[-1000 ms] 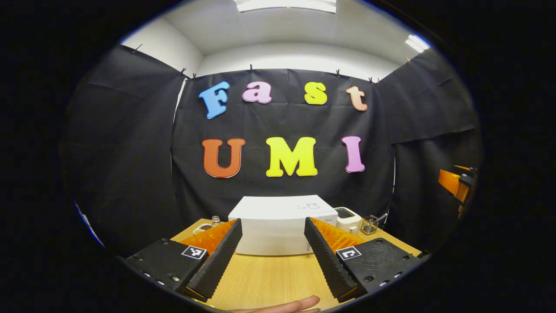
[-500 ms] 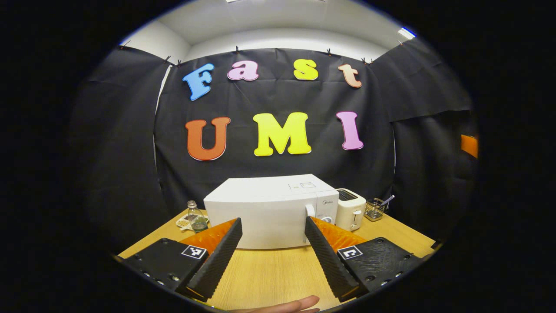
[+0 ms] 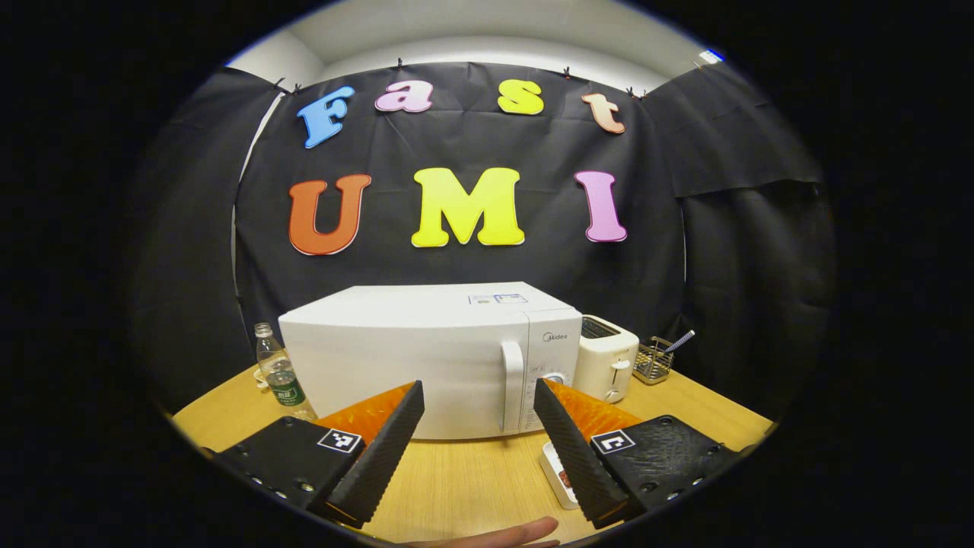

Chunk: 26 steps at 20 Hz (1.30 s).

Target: Open the microwave oven with the left hand, put the food in, and close the microwave oven.

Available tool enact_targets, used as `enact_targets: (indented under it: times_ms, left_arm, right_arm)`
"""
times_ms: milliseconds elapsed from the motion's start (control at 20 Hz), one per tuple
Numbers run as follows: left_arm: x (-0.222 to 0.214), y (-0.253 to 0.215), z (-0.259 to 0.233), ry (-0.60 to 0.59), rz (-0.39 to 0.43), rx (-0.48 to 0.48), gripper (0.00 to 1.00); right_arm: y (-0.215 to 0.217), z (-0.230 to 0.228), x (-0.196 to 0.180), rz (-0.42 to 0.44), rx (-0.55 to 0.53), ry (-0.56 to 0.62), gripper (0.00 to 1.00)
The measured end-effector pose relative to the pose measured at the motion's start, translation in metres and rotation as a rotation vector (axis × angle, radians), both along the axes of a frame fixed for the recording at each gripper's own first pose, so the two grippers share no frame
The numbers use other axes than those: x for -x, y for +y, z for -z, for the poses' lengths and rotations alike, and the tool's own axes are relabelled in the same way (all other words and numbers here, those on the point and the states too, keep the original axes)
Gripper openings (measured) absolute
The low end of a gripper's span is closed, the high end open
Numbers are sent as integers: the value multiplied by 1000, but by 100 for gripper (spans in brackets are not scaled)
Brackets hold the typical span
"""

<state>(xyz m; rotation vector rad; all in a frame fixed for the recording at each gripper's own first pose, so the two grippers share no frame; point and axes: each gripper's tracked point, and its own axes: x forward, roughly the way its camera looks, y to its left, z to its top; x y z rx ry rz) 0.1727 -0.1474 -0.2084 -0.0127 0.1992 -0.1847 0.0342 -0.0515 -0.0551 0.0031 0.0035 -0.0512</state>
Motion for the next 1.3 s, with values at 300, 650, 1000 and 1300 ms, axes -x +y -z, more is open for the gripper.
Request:
enact_targets:
  times_ms: [300,650,1000,1300]
  left_arm:
    - [-49,-28,49,65,-28,5,94]
    - [-96,-51,70,5,-38,16,83]
    - [-113,-52,79,33,-43,16,46]
    - [-109,-50,82,95,-89,6,14]
  right_arm:
    - [-20,18,-10,10,8,20,100]
    - [-49,44,-15,25,17,63,100]
    - [-60,51,-11,32,11,69,100]
    - [-56,45,5,27,11,62,100]
